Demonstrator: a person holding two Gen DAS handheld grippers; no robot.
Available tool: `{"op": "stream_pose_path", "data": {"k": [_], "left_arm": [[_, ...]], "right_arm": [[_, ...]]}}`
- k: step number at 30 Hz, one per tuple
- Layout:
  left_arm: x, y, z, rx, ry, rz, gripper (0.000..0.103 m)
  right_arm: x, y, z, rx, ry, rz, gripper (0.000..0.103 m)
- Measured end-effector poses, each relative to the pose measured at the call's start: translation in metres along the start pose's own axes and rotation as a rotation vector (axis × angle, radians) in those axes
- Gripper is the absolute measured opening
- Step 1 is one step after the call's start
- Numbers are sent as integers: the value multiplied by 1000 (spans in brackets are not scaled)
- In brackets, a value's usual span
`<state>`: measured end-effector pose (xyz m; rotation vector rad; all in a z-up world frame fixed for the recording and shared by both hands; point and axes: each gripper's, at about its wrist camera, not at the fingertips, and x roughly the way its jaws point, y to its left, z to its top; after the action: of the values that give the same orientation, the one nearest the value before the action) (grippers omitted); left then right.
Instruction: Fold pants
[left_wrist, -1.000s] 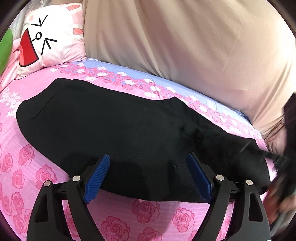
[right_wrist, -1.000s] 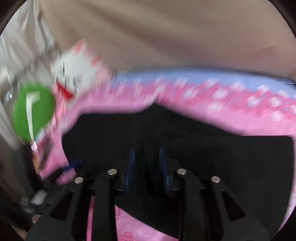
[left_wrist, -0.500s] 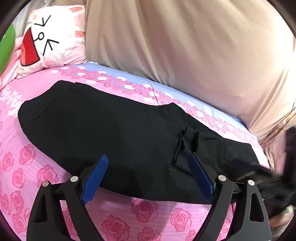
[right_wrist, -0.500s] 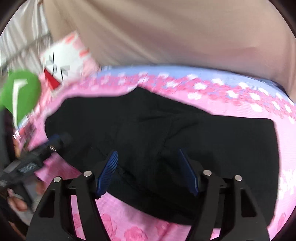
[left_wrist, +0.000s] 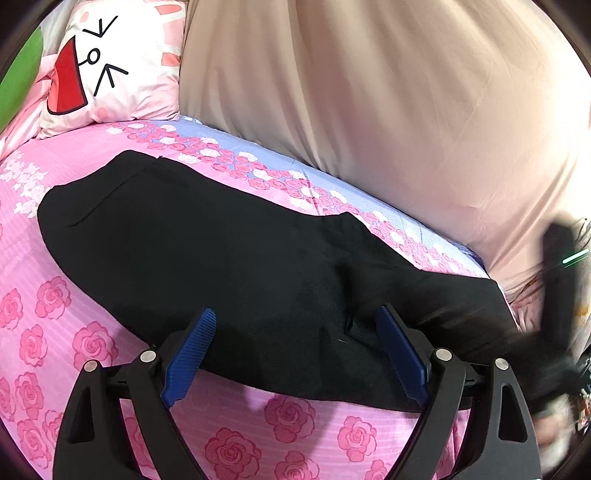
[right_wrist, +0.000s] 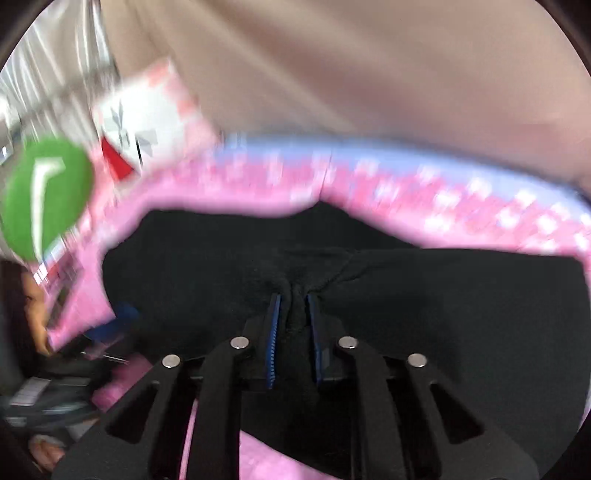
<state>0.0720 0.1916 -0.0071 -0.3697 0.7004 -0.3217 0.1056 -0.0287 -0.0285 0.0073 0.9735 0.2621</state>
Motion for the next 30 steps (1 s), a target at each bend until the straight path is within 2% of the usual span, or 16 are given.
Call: {"op": "stream_pose_path", "data": {"k": [1, 2, 5, 9, 12, 13, 15, 17, 19, 20, 21, 24, 26, 27, 29, 30], "left_arm": [[0, 1, 0, -3, -1, -1, 86], [-1, 2, 0, -7, -1, -2, 86], [-6, 12, 3, -45, -9, -38, 86], [-30, 57, 16, -152, -46, -24, 86], [-43, 106, 33, -236, -54, 81, 86], [-44, 120, 37, -265, -44, 108, 86], [-42, 152, 45, -343, -22, 150, 86], [-35, 170, 47, -406, 12, 152, 86], [-25, 179, 48, -467, 55, 112, 86], [-22, 180, 46, -486, 66, 92, 86], [-23, 178, 46, -487, 63, 92, 86], [-29, 158, 44, -461, 47, 99, 86], [-36, 128, 44, -381, 25, 101, 86], [-34, 105, 44, -323, 39, 73, 86], [-26, 68, 41, -261, 87, -8, 86], [-14, 40, 38, -217, 141, -75, 86]], "right_arm": [[1, 2, -6, -60, -56, 18, 27], [-4, 3, -8, -61, -56, 36, 30], [-41, -18, -12, 36, -75, 121, 40], [-118, -98, -39, 203, -200, 34, 67], [-154, -179, -78, 403, -226, -45, 69], [-159, -209, -97, 513, -220, -60, 71], [-156, -243, -121, 668, -210, 20, 74], [-146, -254, -137, 751, -217, 121, 74], [-139, -246, -139, 724, -229, 161, 74], [-137, -233, -136, 665, -228, 133, 74], [-135, -224, -133, 607, -223, 97, 74], [-130, -192, -124, 385, -175, -115, 73], [-120, -183, -115, 256, -120, -259, 72], [-114, -183, -110, 244, -114, -296, 65], [-105, -187, -102, 277, -112, -271, 57], [-102, -188, -99, 293, -117, -251, 52]]}}
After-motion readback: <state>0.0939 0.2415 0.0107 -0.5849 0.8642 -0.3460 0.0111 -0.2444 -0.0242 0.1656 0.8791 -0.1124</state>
